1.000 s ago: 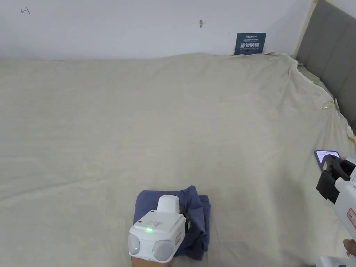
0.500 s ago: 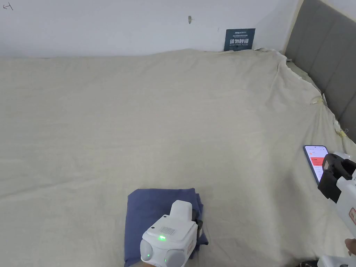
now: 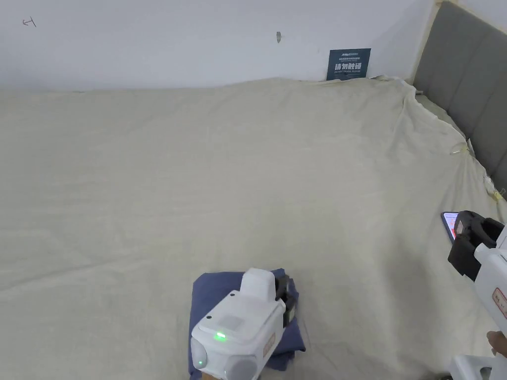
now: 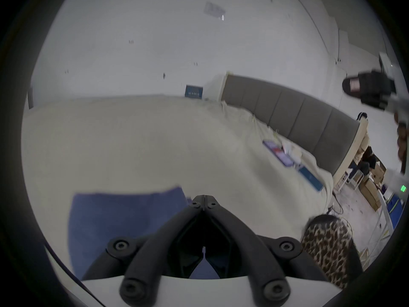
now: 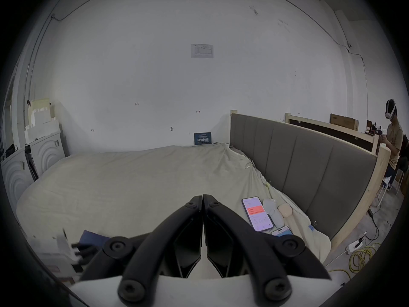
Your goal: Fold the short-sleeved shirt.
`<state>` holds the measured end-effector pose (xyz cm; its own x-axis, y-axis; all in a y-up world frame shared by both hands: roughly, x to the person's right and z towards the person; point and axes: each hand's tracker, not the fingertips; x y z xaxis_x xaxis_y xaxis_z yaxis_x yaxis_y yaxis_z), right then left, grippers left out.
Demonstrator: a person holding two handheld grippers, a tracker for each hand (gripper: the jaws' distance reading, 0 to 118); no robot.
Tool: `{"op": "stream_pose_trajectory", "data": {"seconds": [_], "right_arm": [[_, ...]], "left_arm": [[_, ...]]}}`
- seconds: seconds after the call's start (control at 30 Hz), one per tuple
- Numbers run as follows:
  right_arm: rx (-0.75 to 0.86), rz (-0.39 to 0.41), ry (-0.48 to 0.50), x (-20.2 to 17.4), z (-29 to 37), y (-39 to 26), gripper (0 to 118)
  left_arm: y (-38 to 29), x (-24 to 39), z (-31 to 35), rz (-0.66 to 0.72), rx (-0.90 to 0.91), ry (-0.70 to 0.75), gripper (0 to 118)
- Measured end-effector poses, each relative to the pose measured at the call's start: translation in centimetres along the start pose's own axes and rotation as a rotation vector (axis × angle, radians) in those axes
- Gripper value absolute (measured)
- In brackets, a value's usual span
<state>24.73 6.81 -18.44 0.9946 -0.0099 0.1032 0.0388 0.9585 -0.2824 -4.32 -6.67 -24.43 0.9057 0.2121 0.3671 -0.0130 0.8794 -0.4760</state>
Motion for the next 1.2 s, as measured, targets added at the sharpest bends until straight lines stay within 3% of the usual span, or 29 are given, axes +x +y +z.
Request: {"op": "stream_pose_trajectory", "data": {"seconds": [0.47, 0.97, 1.2], "right_arm": [[0.136, 0.025, 0.093, -5.3, 0.7, 2.6, 0], [0.244, 0.073, 0.133, -9.6, 0.1, 2.4, 0], [0.236, 0.080, 0.147, -10.7, 0.4, 2.4, 0]], "left_arm": [[10.6, -6.2, 8.9, -0.107, 0.307, 0.250, 0], [12.0, -12.3, 15.4, -0.080, 0.437, 0.467, 0], [11.5, -13.2, 16.0, -0.065, 0.438, 0.489, 0]]}}
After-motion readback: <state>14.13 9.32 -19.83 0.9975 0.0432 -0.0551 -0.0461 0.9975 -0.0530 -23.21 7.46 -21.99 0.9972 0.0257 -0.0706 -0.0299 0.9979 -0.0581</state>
